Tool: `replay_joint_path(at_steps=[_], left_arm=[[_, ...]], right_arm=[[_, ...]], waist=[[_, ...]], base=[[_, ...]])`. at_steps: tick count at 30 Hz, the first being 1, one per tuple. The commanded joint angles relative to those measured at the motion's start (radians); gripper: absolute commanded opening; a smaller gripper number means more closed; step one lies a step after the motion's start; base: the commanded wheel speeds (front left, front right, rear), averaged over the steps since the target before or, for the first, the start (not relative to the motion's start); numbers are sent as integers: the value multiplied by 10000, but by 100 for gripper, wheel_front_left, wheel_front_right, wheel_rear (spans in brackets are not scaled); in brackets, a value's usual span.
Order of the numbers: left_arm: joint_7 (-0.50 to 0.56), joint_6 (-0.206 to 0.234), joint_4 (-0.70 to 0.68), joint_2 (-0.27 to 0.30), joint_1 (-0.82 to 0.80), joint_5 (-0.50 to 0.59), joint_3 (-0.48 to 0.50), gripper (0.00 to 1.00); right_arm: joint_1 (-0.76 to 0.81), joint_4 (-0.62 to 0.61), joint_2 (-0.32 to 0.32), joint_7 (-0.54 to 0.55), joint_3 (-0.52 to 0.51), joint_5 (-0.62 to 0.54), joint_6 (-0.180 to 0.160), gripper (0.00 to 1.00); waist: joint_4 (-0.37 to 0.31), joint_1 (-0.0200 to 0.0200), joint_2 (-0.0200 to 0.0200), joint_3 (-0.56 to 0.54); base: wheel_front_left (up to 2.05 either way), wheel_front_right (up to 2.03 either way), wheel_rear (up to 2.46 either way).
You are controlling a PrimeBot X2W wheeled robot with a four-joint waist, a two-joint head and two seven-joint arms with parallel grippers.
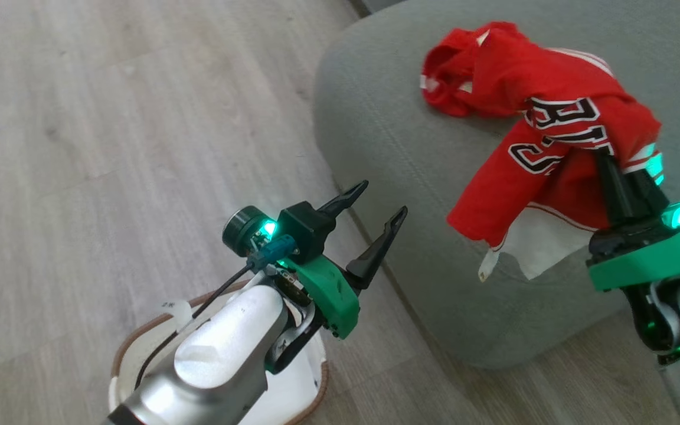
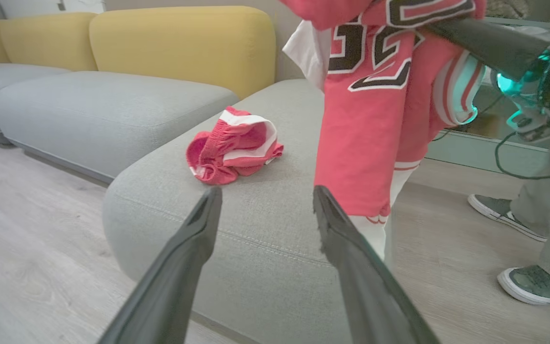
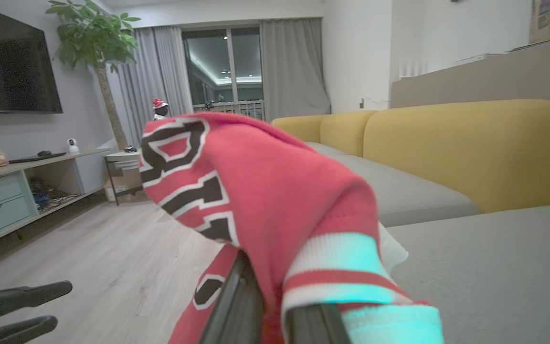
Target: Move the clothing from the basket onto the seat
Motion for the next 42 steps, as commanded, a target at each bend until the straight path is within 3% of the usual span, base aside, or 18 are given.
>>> replay_joint_path(at_steps=[1,11,24,33,42], left_arm=[[-87,18,-246,92,-480,66,352,100],[-171,47,-39,44,-727,110,287,100],[-303,51,82,-20,-1113,226,182,100],[-182,128,16,-104,-1628,424,64,100],[272,232,-208,-141,-2576,830,-119,100]], right_arm=[[0,-394,-202,-67,-6,-51,-2,0],[175,-653,-126,-67,-444,-98,-2,0],[-793,-726,-99,-67,-718,281,-2,0],[-2455,423,-587,-67,-1089,972,-2,0],[-4673,2764,-1393,-67,-1306,1530,-2,0]], waist=[[-313,0,0,59],[-1019,0,0,297],[-815,0,0,884],[-211,0,0,1744],[572,0,0,3320]], base=[[0,0,0],[0,0,0],[0,0,0],[0,0,0],[0,0,0]])
